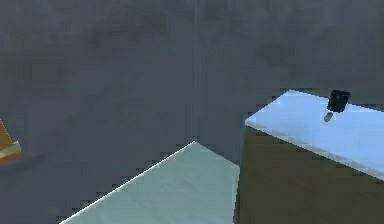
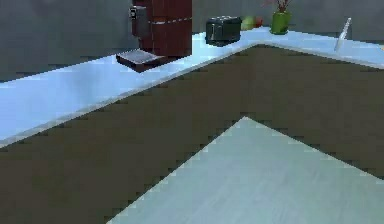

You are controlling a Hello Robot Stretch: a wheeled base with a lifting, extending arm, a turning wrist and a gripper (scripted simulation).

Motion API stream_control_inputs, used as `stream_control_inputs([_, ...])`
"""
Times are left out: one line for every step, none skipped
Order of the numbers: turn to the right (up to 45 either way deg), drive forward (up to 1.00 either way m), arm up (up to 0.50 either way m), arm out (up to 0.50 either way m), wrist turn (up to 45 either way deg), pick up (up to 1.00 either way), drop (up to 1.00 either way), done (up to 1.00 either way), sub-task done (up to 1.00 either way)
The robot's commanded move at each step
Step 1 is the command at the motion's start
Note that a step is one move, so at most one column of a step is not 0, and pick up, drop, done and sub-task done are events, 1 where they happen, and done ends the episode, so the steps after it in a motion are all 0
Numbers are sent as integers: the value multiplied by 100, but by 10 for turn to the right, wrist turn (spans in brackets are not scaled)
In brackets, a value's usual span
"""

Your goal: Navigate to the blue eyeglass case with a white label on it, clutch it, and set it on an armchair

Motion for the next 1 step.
stream_control_inputs([-450, 0, 0, 0, 0, 0, 0, 0, 0])
